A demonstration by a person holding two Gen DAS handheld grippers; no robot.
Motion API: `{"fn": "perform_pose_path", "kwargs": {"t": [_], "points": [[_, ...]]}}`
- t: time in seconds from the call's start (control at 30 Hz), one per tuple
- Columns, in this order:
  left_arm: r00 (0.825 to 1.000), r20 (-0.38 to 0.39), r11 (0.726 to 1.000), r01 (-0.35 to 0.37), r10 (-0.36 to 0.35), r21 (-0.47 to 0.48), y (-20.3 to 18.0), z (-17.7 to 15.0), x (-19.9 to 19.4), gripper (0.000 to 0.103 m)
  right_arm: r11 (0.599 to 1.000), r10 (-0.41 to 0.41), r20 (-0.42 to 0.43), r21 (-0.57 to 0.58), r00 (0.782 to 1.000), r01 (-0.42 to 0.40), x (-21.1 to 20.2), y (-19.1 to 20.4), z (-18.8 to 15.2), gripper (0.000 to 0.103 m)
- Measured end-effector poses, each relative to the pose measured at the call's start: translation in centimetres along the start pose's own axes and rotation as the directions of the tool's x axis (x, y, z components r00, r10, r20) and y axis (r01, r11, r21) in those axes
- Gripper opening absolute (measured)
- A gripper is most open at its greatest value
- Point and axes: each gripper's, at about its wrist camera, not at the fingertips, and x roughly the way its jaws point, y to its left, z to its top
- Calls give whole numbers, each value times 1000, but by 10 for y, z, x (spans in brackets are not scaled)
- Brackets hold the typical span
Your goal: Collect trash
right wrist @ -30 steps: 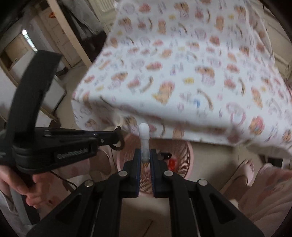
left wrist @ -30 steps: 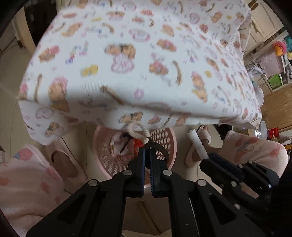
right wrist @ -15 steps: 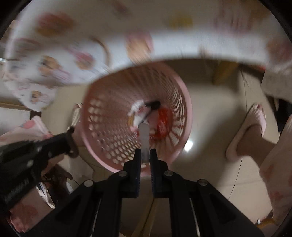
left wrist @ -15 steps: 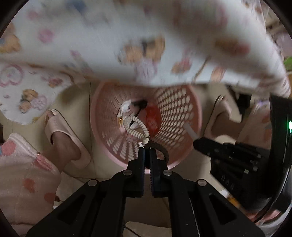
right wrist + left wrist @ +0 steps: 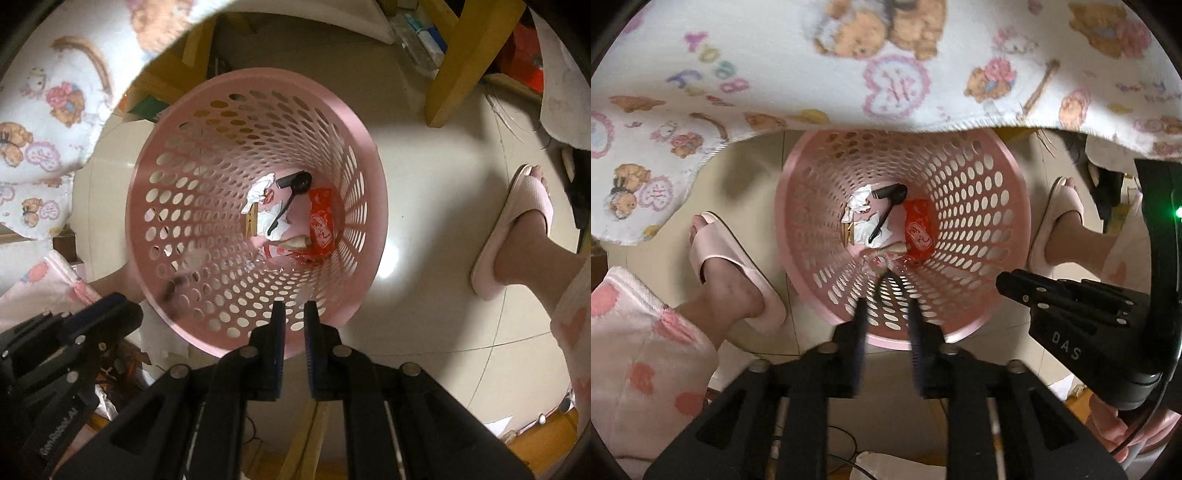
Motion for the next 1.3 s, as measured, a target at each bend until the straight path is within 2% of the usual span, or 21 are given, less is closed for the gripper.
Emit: {"fn": "perform_pose_path", "kwargs": {"t": [0.07, 0.13, 0.27, 0.33, 0.37, 0.43, 0.57, 0.6, 0.73, 0.8, 0.9, 0.97, 1.0, 1.13, 1.23, 1.3], "points": [[1000, 10, 1000, -20, 20, -5, 2, 1, -3, 49, 1000, -5, 15, 2, 1000, 5, -2, -1, 0, 14], [999, 24, 999, -32, 32, -10, 2, 1, -8, 50, 1000, -6, 36, 2, 999, 6, -6, -1, 0, 25], [995, 82, 998, -56, 57, -18, 5, -1, -26, 50, 999, -41, 86, -13, 995, 42, -18, 3, -5, 33], [988, 136, 998, -64, 66, -18, 6, -2, -43, 54, 998, -60, 136, -26, 989, 64, -31, 8, -8, 42], [982, 172, 997, -71, 73, -22, 8, -3, -53, 60, 997, -62, 156, -34, 986, 68, -38, 10, -9, 43], [965, 248, 996, -74, 81, -39, 12, -5, -74, 64, 996, -68, 211, -45, 975, 79, -55, 13, -11, 48], [919, 388, 998, -57, 64, -29, 16, -13, -118, 67, 992, -64, 351, -79, 934, 98, -100, 23, -22, 54], [907, 417, 998, -53, 58, -23, 17, -15, -127, 67, 991, -55, 395, -90, 917, 99, -116, 26, -26, 56], [830, 554, 997, -72, 68, -14, 20, -30, -165, 72, 986, -39, 521, -117, 853, 117, -159, 35, -40, 65], [795, 605, 999, -50, 51, -19, 23, -35, -180, 75, 983, -37, 573, -127, 819, 134, -177, 39, -47, 68], [746, 665, 1000, 1, 9, -14, 32, -41, -199, 82, 977, -27, 653, -143, 757, 159, -207, 44, -61, 75], [714, 699, 1000, -9, 21, -20, 35, -45, -207, 84, 974, -29, 698, -141, 716, 177, -223, 45, -69, 80], [701, 713, 999, -21, 32, -23, 33, -47, -213, 85, 973, -20, 710, -147, 704, 176, -229, 45, -74, 86], [651, 758, 999, -30, 30, -14, 27, -56, -220, 94, 967, -14, 773, -151, 634, 207, -249, 39, -95, 102], [621, 783, 999, -53, 39, -8, 21, -61, -223, 96, 969, -7, 800, -144, 600, 203, -249, 34, -106, 103], [616, 786, 998, -58, 55, -24, 22, -60, -222, 96, 973, -15, 814, -122, 580, 196, -244, 30, -107, 103]]}}
